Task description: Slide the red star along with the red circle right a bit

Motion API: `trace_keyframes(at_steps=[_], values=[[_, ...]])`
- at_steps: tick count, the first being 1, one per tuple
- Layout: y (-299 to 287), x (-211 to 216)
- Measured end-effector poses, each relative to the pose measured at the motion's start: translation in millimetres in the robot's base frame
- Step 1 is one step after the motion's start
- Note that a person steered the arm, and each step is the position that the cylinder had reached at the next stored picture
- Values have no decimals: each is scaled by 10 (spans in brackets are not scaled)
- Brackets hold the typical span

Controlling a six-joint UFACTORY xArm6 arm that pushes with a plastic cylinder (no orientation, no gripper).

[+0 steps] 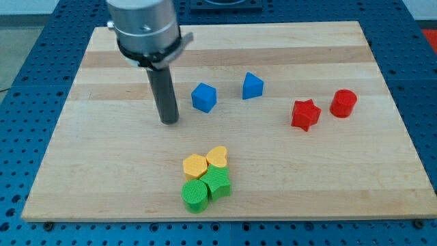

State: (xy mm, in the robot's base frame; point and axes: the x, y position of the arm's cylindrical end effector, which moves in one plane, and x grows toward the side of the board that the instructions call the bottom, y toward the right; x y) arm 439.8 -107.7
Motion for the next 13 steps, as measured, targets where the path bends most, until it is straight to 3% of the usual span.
trace_keyframes(at_steps=[2,3,4,6,9,10,11,12,13], values=[[1081,-380],[766,-368],[653,-32],[1498,424],[2712,390],[2684,400],[2065,413],[1882,316],[2119,131]])
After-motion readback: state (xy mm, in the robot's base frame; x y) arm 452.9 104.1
